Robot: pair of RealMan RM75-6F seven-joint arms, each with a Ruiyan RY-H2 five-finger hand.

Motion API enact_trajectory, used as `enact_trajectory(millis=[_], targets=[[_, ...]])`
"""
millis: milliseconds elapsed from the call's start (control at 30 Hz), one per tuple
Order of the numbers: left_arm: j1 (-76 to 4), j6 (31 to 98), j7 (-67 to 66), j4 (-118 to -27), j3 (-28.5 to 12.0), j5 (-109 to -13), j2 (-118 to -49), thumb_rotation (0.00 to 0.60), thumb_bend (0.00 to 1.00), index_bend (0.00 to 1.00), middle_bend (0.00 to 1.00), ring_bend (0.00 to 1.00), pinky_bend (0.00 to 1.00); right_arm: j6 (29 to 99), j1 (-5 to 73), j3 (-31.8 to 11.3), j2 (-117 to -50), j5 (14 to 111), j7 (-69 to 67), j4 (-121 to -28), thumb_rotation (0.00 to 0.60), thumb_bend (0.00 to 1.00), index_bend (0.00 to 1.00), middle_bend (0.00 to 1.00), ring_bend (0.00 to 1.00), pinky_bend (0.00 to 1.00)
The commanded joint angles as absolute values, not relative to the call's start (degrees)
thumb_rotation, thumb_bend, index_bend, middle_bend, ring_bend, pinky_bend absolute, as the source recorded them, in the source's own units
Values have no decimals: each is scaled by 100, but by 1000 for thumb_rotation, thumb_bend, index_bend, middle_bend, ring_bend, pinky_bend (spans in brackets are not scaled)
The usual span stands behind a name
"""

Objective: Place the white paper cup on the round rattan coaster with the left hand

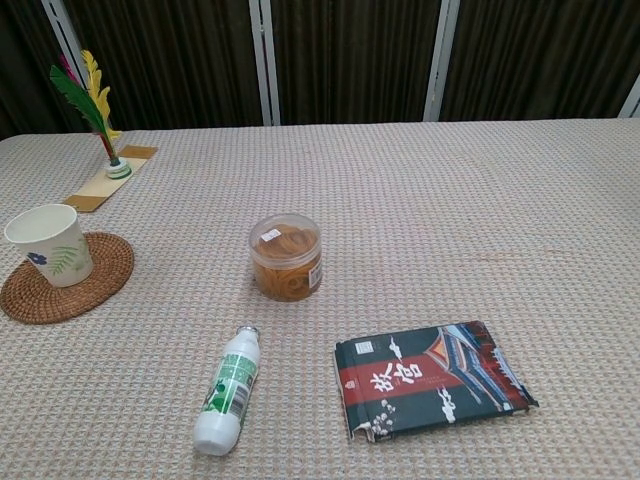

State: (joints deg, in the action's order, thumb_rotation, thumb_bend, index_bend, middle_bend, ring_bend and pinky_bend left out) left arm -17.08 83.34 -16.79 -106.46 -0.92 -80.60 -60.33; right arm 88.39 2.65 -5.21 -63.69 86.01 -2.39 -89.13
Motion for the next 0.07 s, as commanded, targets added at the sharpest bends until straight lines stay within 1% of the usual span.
enact_trajectory(millis=[33,67], targets=[[-1328,8611,-1365,-10596,240,-8397,-6110,600,0,0,0,0,0,8904,243,-507,-6324,8669,-332,-8911,600,0,0,0,0,0],[-1296,8615,-1298,-10538,267,-8429,-6158,600,0,0,0,0,0,8916,238,-505,-6315,8678,-354,-8909,600,0,0,0,0,0]])
